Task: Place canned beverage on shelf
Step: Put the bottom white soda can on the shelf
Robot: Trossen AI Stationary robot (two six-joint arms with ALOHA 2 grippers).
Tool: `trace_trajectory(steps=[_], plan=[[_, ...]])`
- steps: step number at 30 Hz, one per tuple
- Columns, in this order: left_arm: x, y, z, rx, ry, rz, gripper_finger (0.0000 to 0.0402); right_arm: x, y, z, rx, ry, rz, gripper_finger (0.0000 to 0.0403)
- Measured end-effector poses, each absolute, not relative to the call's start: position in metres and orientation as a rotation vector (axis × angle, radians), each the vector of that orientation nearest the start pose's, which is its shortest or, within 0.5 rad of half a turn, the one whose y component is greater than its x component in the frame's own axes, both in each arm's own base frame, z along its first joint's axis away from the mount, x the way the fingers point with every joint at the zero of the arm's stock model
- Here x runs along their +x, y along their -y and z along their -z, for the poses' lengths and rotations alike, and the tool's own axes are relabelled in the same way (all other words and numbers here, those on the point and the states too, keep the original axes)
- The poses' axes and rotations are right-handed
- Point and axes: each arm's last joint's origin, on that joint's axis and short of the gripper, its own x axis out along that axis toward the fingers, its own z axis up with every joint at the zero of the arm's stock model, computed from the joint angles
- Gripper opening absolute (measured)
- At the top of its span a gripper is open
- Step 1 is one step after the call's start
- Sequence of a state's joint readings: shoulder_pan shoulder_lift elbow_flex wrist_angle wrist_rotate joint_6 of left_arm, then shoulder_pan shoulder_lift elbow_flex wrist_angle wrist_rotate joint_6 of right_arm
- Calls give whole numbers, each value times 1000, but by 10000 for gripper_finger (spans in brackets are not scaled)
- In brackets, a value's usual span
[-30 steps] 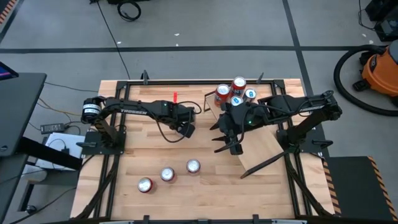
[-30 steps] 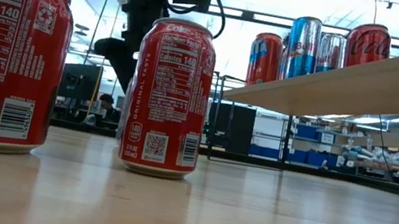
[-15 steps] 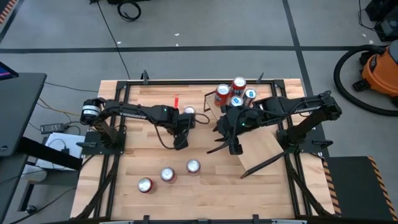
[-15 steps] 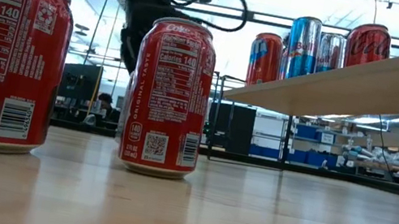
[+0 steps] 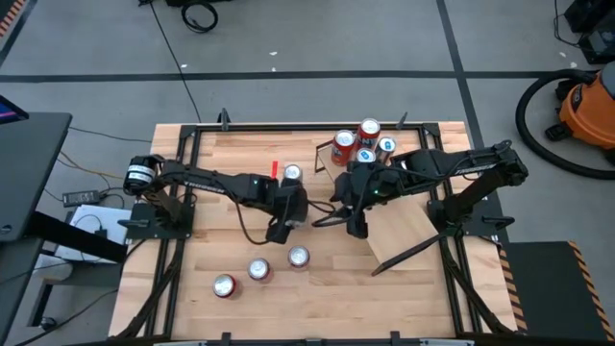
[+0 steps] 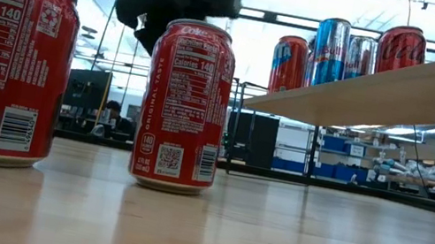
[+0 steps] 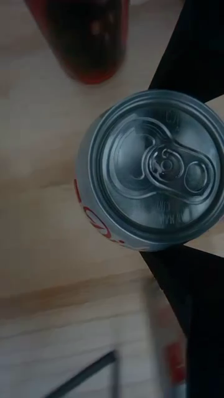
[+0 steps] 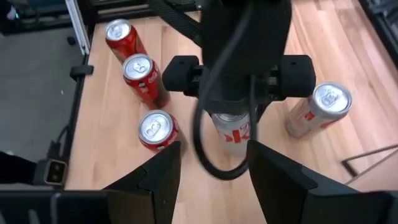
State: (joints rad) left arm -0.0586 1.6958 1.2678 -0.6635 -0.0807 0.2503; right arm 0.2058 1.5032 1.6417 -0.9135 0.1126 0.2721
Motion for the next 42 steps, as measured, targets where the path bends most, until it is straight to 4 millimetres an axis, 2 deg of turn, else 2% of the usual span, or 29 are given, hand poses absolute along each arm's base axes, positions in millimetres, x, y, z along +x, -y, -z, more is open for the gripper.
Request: trace_trajectory(steps=[10, 15, 20, 24, 31, 42], plan=[[350, 19, -235, 412, -1023, 187, 318, 304, -60, -397, 296, -710, 64, 191], [344, 21, -233, 350, -1077, 240, 318, 307, -64, -402, 327, -645, 47, 191], [337, 13, -231, 262, -1182, 189, 318, 310, -65, -406, 331, -593, 42, 191], [330, 7, -231, 117, -1263, 179, 318, 310, -64, -407, 323, -580, 68, 191], [333, 8, -232, 112, -1227, 145, 321, 310, -63, -407, 319, -576, 77, 191], [345, 12, -238, 149, -1089, 167, 392, 310, -62, -407, 313, -571, 98, 191]])
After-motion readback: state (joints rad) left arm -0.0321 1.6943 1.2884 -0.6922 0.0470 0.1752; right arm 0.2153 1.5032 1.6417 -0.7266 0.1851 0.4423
